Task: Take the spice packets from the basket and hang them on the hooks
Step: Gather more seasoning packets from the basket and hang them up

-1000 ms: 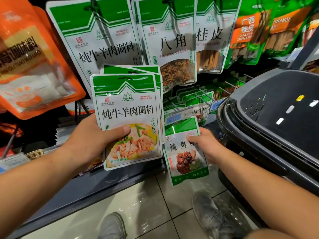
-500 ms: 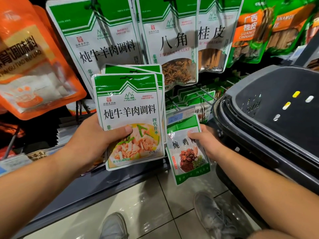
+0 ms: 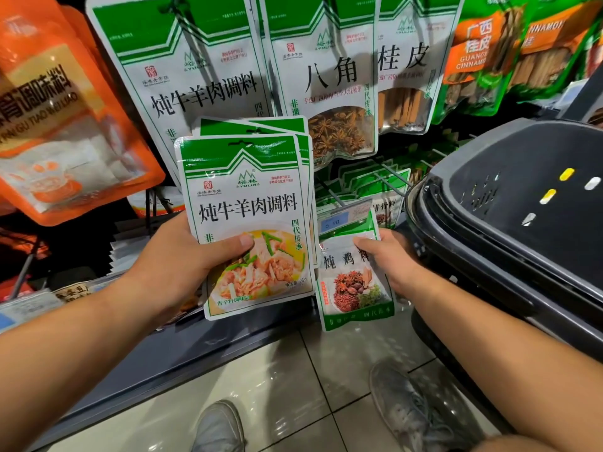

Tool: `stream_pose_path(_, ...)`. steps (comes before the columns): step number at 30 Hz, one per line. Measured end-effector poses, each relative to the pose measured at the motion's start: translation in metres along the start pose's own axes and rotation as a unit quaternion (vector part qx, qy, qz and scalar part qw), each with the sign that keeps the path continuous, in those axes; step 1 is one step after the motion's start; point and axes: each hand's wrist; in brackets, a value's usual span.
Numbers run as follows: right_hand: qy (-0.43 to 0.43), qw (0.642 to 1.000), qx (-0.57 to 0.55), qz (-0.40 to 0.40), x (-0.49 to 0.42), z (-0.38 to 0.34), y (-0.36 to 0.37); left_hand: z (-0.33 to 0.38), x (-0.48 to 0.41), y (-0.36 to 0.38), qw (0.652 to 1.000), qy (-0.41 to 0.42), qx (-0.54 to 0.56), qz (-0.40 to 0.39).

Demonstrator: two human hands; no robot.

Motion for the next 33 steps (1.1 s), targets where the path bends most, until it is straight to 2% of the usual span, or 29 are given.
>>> stream_pose_path(7, 0.017, 0.999, 0.045, 0.007, -0.011, 0.009, 0.0, -0.004, -0.004, -0.004, 1.0, 0.006, -0.001, -0.011)
stream_pose_path(11, -0.006, 0.978, 0.169, 0.12, -0.005, 0.012, -0.005, -0.006, -0.005, -0.005, 1.0, 0.003, 0.009, -0.015)
stream_pose_path(15, 0.0, 0.967, 0.206, 0.15, -0.007, 0.008, 0.0, -0.006, -0.003, -0.005, 1.0, 0.005, 0.009, -0.016)
stream_pose_path(20, 0.031, 0.969, 0.201, 0.143, -0.01, -0.001, 0.011, -0.006, -0.001, -0.004, 1.0, -0.004, -0.005, -0.011)
stream_pose_path(26, -0.019, 0.97, 0.171, 0.172, 0.019, -0.014, 0.008, -0.002, 0.004, -0.002, 1.0, -0.012, 0.005, -0.017)
stream_pose_path(30, 0.021, 0.978, 0.161, 0.132, 0.037, -0.026, 0.014, 0.002, 0.011, 0.002, 1.0, -0.013, 0.012, -0.025)
stream_pose_path(33, -0.019, 0.984, 0.157, 0.086, 0.053, -0.037, 0.024, 0.008, 0.019, 0.006, 0.999, -0.022, 0.028, -0.027)
Point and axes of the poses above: each hand's wrist, its own x-axis away from the middle knuckle, its own y-axis out of the palm, z = x × y, and after that the axes turned 4 degrees about -y, right-handed
